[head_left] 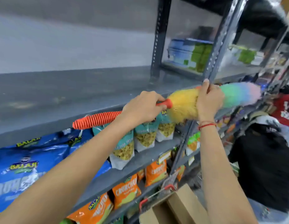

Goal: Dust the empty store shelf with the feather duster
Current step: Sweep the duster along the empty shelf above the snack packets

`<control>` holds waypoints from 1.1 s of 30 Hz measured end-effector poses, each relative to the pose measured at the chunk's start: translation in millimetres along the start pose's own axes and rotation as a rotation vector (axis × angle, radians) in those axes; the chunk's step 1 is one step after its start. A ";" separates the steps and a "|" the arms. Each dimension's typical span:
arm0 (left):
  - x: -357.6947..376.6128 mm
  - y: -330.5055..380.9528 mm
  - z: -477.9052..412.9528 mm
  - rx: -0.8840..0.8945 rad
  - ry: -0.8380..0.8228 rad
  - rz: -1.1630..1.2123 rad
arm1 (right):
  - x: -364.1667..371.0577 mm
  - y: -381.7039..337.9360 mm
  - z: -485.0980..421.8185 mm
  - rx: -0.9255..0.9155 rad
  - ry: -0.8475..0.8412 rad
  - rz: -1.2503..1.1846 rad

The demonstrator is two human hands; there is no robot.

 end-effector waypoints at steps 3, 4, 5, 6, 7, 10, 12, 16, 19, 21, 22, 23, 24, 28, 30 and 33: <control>-44.5 -4.4 3.7 -0.015 0.099 -0.040 | 1.8 -47.4 -8.2 -0.040 0.023 -0.186; -56.1 -9.6 6.3 -0.025 0.130 -0.052 | 4.9 -59.5 -7.1 -0.064 0.014 -0.226; -69.1 -16.2 8.3 -0.037 0.166 -0.074 | 9.0 -73.0 -5.5 -0.086 0.010 -0.262; -82.0 -22.8 10.2 -0.046 0.201 -0.100 | 13.4 -86.2 -2.5 -0.109 0.005 -0.290; -90.7 -29.0 12.6 -0.061 0.220 -0.112 | 17.7 -96.5 3.0 -0.131 -0.012 -0.301; -105.0 -39.6 15.0 -0.095 0.222 -0.116 | 37.9 -120.5 17.9 -0.200 -0.105 -0.276; -107.4 -44.8 12.8 -0.111 0.222 -0.149 | 52.4 -125.0 26.9 -0.205 -0.183 -0.229; -111.9 -66.6 9.3 -0.167 0.179 -0.180 | 67.7 -125.2 43.1 -0.216 -0.264 -0.227; -124.4 -91.6 9.9 -0.262 0.121 -0.199 | 76.8 -132.3 53.6 -0.259 -0.302 -0.227; -134.3 -105.4 10.9 -0.314 0.120 -0.250 | 83.1 -133.5 58.7 -0.275 -0.339 -0.225; -137.1 -109.1 12.2 -0.334 0.130 -0.278 | 85.6 -131.2 60.4 -0.275 -0.354 -0.216; -138.9 -109.8 13.6 -0.350 0.158 -0.316 | 87.4 -127.7 61.2 -0.272 -0.365 -0.207; -140.4 -107.6 15.6 -0.356 0.211 -0.376 | 88.6 -123.3 60.5 -0.268 -0.369 -0.201; -131.8 -77.5 17.5 -0.309 0.372 -0.570 | 87.6 -104.8 47.3 -0.254 -0.316 -0.206; -117.1 -61.3 12.7 -0.289 0.369 -0.536 | 87.0 -95.6 37.6 -0.224 -0.279 -0.210; -90.7 -42.3 0.6 -0.276 0.309 -0.565 | 86.7 -85.4 29.0 -0.160 -0.252 -0.221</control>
Point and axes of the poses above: each hand's wrist, its own z-axis away from the middle knuckle, its own x-axis out of the palm, y = z × x, the point moved 6 cm from there along -z, towards the middle knuckle, and after that the axes turned 14 degrees about y, right-handed, at the moved point
